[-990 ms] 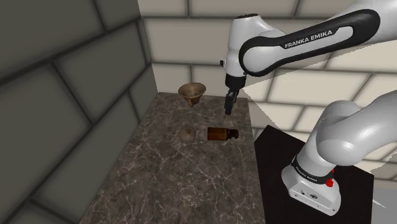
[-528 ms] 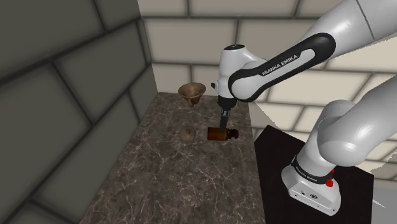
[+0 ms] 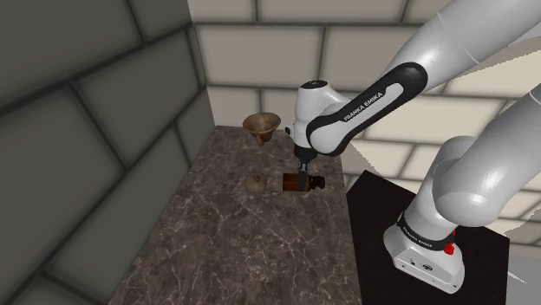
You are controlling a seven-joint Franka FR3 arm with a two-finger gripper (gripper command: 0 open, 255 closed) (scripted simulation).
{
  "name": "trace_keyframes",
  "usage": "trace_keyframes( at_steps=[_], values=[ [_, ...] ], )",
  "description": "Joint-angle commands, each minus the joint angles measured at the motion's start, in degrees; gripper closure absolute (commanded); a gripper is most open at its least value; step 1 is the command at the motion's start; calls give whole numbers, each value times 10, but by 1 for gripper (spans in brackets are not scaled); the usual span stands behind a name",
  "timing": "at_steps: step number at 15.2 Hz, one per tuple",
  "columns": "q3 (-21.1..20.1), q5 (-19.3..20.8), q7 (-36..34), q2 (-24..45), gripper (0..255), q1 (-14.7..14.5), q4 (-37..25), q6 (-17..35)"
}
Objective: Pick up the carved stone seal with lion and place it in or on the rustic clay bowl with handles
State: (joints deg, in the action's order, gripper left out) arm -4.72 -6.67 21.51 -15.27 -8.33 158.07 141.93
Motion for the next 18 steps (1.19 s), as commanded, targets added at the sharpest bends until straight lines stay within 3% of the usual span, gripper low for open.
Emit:
trace_keyframes(
  at_steps=[1,8,9,18],
  values=[
    [-1,-1,0,9,0,-1,4,14],
    [-1,-1,0,9,0,-1,4,14],
    [-1,-1,0,9,255,-1,4,14],
    [-1,-1,0,9,255,-1,4,14]
  ],
)
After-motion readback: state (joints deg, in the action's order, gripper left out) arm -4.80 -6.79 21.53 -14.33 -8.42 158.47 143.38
